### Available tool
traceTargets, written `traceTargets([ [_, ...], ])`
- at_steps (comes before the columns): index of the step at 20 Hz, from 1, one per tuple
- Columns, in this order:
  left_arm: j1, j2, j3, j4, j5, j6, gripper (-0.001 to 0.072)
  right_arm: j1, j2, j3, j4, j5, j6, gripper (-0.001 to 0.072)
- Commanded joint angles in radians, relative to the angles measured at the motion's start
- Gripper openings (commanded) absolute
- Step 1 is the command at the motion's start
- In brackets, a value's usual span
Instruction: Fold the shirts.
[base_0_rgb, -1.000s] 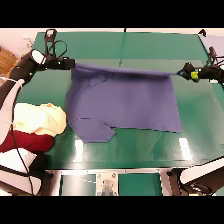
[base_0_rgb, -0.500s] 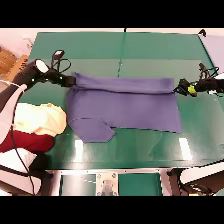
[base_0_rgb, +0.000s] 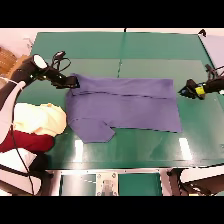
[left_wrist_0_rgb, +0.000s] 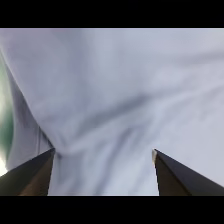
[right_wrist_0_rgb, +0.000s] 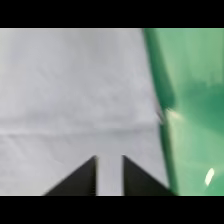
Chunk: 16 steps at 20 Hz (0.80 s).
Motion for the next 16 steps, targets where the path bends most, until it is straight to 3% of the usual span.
traceTargets([
  [1,0.0,0.005,0.094,0.1,-0.277,-0.089,0.0714,-0.058,0.108,-0.068,-0.089,0.1,0.077,0.0106],
  [2,0.0,0.01,0.098,0.103,-0.337,-0.104,0.0489,-0.075,0.152,-0.122,-0.088,0.105,0.076,0.0043],
  [3,0.0,0.014,0.093,0.101,-0.391,-0.107,0.0127,-0.09,0.203,-0.187,-0.088,0.102,0.076,0.0012],
  [4,0.0,0.023,0.077,0.099,-0.432,-0.111,0.002,-0.109,0.26,-0.265,-0.088,0.097,0.081,0.0011],
  [6,0.0,0.077,-0.004,0.098,-0.45,-0.14,0.002,-0.153,0.38,-0.424,-0.088,0.077,0.097,0.0011],
  [11,0.0,0.403,-0.449,0.101,-0.282,-0.208,0.002,-0.253,0.647,-0.775,-0.087,-0.023,0.15,0.0012],
  [12,0.0,0.463,-0.54,0.101,-0.244,-0.234,0.0022,-0.253,0.673,-0.821,-0.082,-0.052,0.15,0.0028],
  [13,0.0,0.505,-0.615,0.095,-0.219,-0.251,0.0056,-0.253,0.686,-0.861,-0.07,-0.077,0.15,0.0143],
  [14,0.0,0.539,-0.688,0.08,-0.194,-0.267,0.0403,-0.253,0.687,-0.891,-0.05,-0.097,0.15,0.0224],
  [15,0.0,0.558,-0.749,0.046,-0.167,-0.286,0.0681,-0.252,0.686,-0.921,-0.029,-0.124,0.149,0.0239],
  [16,-0.002,0.56,-0.804,-0.016,-0.137,-0.285,0.066,-0.252,0.686,-0.946,-0.005,-0.15,0.145,0.0255],
])
